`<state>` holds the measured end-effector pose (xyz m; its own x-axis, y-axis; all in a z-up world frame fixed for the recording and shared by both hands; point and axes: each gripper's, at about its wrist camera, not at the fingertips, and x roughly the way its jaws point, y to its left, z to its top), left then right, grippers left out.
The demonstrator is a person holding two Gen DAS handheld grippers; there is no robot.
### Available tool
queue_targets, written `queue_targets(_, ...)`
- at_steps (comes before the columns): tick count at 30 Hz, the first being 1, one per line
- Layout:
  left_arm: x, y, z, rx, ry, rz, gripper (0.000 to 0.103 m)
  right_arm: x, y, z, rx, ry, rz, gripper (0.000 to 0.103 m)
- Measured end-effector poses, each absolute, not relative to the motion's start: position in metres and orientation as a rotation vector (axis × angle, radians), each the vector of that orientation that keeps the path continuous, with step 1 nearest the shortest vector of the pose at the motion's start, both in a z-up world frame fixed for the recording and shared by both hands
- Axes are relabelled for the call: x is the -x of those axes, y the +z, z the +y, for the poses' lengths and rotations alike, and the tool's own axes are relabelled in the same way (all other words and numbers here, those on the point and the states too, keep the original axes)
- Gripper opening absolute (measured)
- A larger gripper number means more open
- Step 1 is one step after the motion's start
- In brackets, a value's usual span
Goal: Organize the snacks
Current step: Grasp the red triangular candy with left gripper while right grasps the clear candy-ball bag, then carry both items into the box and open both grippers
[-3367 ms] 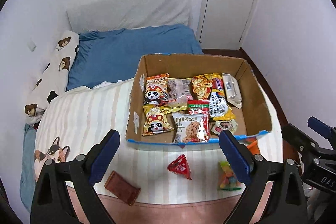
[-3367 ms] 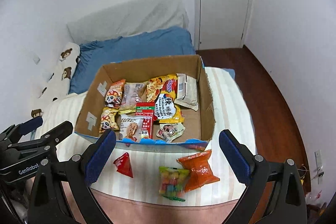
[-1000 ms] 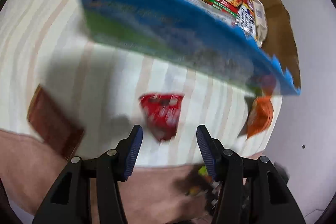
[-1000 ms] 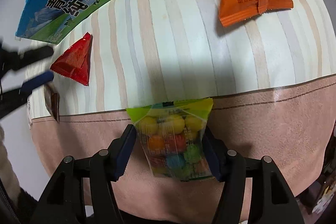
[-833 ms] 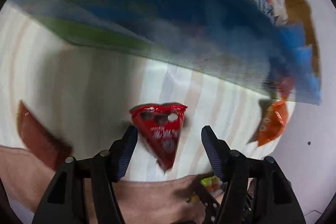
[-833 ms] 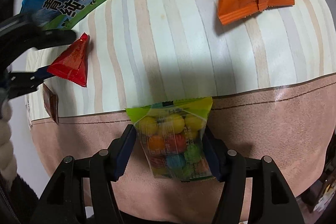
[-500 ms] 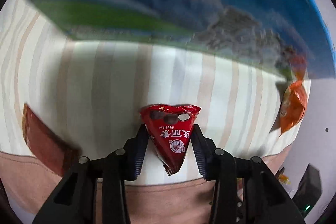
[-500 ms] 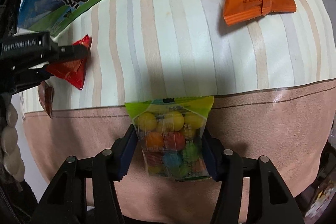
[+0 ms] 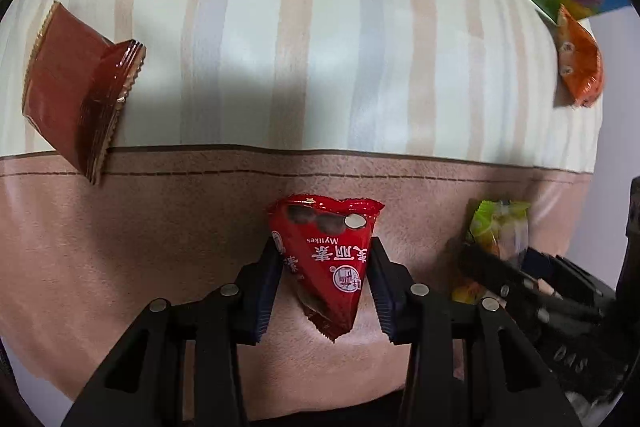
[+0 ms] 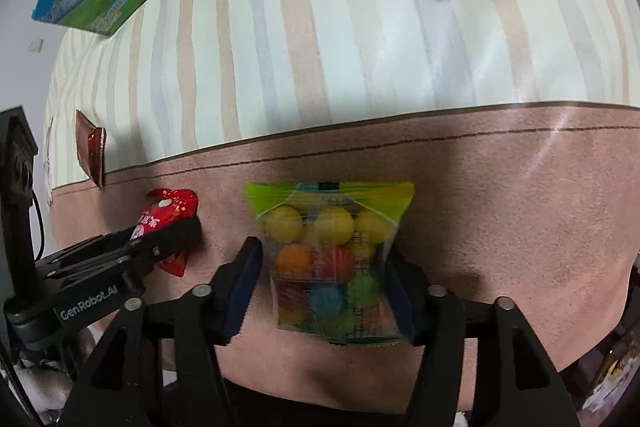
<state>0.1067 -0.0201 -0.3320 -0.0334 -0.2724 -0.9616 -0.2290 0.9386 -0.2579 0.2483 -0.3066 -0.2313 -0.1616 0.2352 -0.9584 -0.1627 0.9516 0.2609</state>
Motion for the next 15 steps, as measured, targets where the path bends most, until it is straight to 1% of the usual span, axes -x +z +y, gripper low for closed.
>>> queue_targets(4,-0.100,-0.334,-0.013,0.403,-0.030,1.591,0.037,-0.245,-0.234,-0.295,0.003,0.352,1.688,0.063)
queue_targets(6,-0.090,-0.330,-0.009,0.398,-0.029,1.583,0.036,-0.241,-0.232,-0.291,0.045,0.340,1.672,0.053)
queue_targets(7,-0.088,-0.327,-0.006,0.401,-0.025,1.576,0.036,-0.237,-0.232,-0.286,0.047,0.340,1.662,0.052)
queue_targets(12,-0.087,-0.303,-0.001,0.399,-0.034,1.538,0.036,-0.230,-0.217,-0.291,-0.022,0.366,1.640,0.050)
queue_targets(15,-0.080,-0.278,-0.005,0.389,-0.054,1.496,0.036,-0.231,-0.202,-0.300,-0.084,0.391,1.630,0.050)
